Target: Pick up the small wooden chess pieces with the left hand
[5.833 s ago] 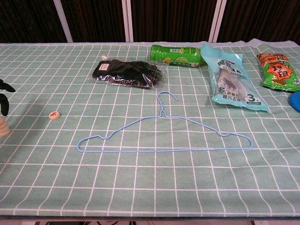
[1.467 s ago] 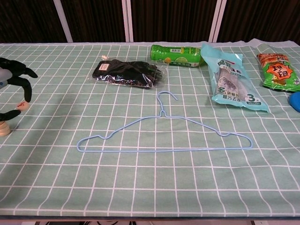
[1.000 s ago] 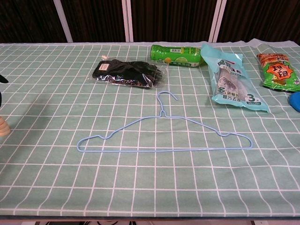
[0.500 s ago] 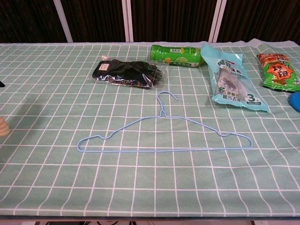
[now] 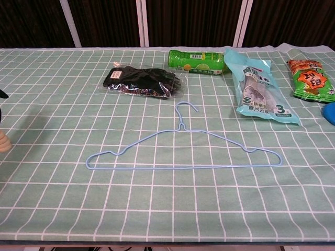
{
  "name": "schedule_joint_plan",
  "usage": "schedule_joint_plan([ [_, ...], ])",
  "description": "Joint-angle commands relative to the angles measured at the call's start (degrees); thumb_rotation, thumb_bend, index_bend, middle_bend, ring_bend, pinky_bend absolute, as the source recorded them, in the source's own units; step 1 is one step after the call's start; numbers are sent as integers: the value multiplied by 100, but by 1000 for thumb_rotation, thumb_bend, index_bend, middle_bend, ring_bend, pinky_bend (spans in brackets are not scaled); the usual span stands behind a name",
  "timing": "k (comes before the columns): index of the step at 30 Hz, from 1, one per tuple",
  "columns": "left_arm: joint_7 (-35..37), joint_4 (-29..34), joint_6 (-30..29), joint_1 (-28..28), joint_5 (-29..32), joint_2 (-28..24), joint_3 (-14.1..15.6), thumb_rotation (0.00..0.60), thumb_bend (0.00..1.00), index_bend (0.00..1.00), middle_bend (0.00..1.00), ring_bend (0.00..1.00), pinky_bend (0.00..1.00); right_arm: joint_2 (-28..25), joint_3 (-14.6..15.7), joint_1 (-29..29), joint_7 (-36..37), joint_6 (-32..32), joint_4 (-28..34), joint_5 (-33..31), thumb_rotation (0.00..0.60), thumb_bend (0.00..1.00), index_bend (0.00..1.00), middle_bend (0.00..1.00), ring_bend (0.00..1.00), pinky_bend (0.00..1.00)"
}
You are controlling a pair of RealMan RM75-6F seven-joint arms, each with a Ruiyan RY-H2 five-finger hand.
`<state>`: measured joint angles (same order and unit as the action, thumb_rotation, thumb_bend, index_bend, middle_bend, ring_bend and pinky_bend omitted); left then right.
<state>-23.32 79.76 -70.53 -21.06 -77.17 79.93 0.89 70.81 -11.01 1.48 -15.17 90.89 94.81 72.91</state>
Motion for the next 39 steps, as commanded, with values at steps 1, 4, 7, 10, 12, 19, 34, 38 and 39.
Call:
schedule_joint_plan([
  [1,-4,-6,10,9,4,7,-8,600,343,475,128,0,49,2,-1,2,-2,0,-2,2,600,205,98,25,55,0],
  [4,-12,7,20,13,-4,3,-23,600,343,468,128,0,49,3,-1,2,-2,-1,-1,2,600,205,98,25,55,0],
  [7,-23,28,15,16,-22,-2,-38,600,344,453,128,0,49,5,0,3,-4,-2,0,2,600,205,98,25,55,0],
  [10,-41,46,16,22,-29,-11,-48,600,343,441,127,0,49,5,4,3,-9,1,1,10,600,205,98,25,55,0],
  [12,-55,54,27,26,-28,-12,-56,600,344,432,127,0,49,6,4,2,-10,0,3,7,600,205,98,25,55,0],
  [19,-93,64,59,38,-33,-7,-70,600,343,410,126,0,49,2,2,3,-10,-7,3,-2,600,204,98,25,55,0],
  [34,-81,143,4,64,-104,-43,-135,600,343,357,122,0,49,5,3,6,-8,-9,4,3,600,205,98,25,55,0],
  [38,-3,382,-190,114,-274,-196,-136,600,340,268,114,0,49,8,2,9,-15,-11,-4,4,600,205,98,25,55,0],
  [39,22,444,-232,129,-310,-235,-133,600,339,237,109,0,49,9,3,9,-16,-10,-5,7,600,205,98,25,55,0],
])
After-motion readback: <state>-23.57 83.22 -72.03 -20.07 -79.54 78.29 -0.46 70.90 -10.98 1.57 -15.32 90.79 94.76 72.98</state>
